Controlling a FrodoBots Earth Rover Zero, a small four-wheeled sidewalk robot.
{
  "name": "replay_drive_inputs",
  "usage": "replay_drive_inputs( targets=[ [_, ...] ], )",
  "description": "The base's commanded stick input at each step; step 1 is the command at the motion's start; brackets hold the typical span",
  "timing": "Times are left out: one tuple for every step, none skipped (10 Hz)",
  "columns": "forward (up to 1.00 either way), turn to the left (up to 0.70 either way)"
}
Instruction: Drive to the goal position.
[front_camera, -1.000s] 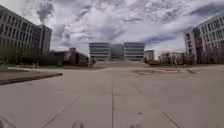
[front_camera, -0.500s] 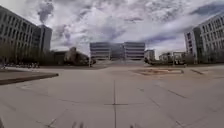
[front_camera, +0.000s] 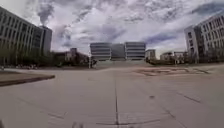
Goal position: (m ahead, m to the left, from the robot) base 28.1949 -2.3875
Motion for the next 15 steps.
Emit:
replay_drive_inputs(
  targets=[
    [1.0, 0.0],
    [1.0, 0.0],
    [1.0, 0.0],
    [1.0, -0.06],
    [1.0, -0.32],
    [1.0, -0.39],
    [1.0, -0.4],
    [1.0, -0.15],
    [1.0, 0.0],
    [1.0, 0.0],
    [1.0, 0.0],
    [1.0, 0.0],
    [1.0, 0.0],
    [1.0, 0.0],
    [1.0, 0.0]
  ],
)
